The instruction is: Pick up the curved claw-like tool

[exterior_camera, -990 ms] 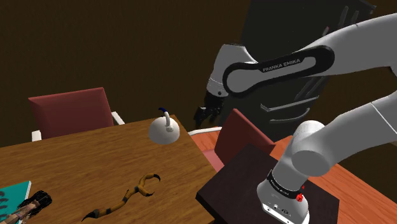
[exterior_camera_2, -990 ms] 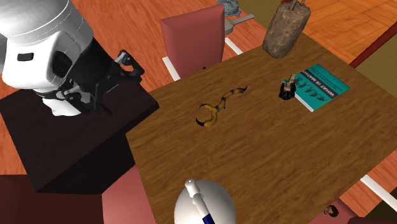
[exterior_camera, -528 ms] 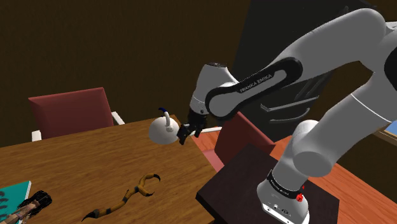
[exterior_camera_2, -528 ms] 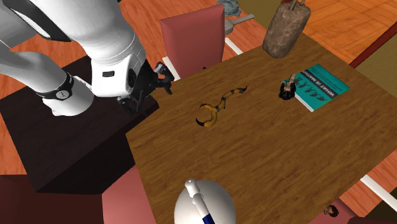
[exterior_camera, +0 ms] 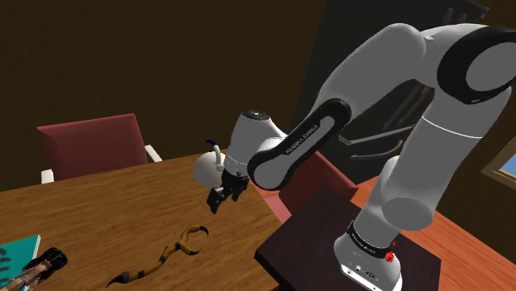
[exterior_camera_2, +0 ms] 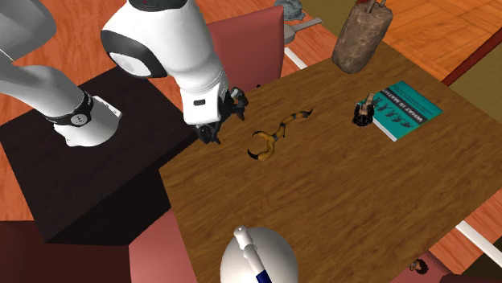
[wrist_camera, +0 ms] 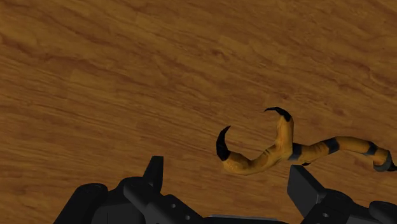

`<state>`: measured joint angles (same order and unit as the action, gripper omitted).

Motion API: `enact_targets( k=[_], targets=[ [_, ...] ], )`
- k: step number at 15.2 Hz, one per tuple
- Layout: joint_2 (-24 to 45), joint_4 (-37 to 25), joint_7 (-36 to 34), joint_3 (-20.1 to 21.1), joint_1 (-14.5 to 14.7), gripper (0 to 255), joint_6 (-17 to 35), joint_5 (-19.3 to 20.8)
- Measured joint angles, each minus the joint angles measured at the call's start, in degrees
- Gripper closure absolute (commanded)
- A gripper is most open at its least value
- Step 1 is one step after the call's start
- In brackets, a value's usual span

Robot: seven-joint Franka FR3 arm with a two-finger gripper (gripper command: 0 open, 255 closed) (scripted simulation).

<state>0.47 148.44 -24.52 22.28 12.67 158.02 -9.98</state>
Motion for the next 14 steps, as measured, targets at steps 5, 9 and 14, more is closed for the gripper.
enact_targets(
  k=[5,9,14],
  targets=[
    [11.2,-5.3,-10.9,-1.6,4.4,0,6.5,11.0],
    [20.2,-11.5,-18.2,-6.6,11.5,0,10.1,18.2],
    [28.5,-17.7,-22.1,-11.0,17.7,0,13.0,21.6]
  ],
)
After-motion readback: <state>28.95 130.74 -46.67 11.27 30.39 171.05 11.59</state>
